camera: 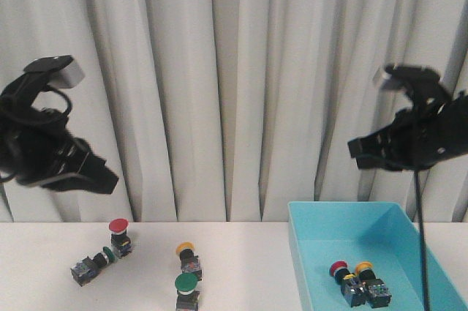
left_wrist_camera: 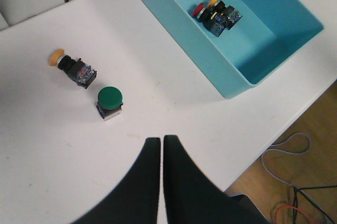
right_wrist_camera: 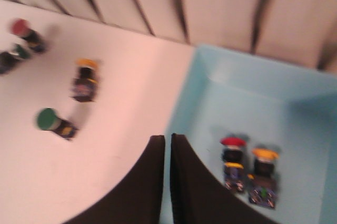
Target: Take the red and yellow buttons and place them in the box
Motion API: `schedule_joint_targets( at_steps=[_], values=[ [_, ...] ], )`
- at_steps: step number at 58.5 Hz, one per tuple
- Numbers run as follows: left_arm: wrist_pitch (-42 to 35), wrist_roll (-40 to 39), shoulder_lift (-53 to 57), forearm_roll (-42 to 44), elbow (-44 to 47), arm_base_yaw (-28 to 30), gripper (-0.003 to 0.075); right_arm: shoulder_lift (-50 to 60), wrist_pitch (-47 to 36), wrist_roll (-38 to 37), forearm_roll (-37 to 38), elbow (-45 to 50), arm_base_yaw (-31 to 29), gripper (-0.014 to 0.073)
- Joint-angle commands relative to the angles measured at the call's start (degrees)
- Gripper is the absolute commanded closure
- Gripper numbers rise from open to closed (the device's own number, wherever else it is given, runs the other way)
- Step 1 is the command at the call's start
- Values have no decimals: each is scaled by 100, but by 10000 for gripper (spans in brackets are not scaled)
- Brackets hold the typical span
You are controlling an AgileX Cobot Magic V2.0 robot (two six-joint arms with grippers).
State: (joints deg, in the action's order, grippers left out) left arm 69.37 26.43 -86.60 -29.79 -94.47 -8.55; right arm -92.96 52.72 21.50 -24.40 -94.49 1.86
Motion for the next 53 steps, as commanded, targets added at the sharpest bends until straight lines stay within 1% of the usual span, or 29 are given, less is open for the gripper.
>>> schedule_joint_targets(
  at_steps=[1,9,13,16,21,27,34,40,45,48,53],
  values=[
    [-656,-53,776,-175,571,-19,727,742,-7,515,-501,-157,-8,601],
    [-1451,-4,1716,-175,1866,-19,727,1556,116,858,-731,-103,-8,599],
    [-1932,-4,2270,-175,2617,-19,727,2066,-52,1054,-833,216,-8,598],
    [-2288,-4,2658,-175,3143,-19,727,2472,-253,1181,-915,623,-8,598],
    [-2956,-22,3334,-183,4052,-19,727,3285,-785,1416,-1062,1682,-8,598],
    [-3501,-22,4007,-183,4922,-19,727,4223,-1367,1740,-1135,3057,-8,598],
    [-3809,-22,4683,-183,5643,-19,727,5216,-1877,1859,-1129,4575,-8,598],
    [-4321,-70,5114,-237,6158,-19,727,5944,-2364,1871,-1129,5715,-8,598],
    [-4783,-171,5364,-230,6499,-19,727,6431,-2616,1871,-1129,6438,-8,598],
    [-4929,-159,5483,-223,6636,-19,727,6652,-2684,1866,-1129,6809,-8,598],
    [-4995,-159,5561,-223,6755,-19,727,6964,-2697,1866,-1135,7176,-8,598]
  ],
)
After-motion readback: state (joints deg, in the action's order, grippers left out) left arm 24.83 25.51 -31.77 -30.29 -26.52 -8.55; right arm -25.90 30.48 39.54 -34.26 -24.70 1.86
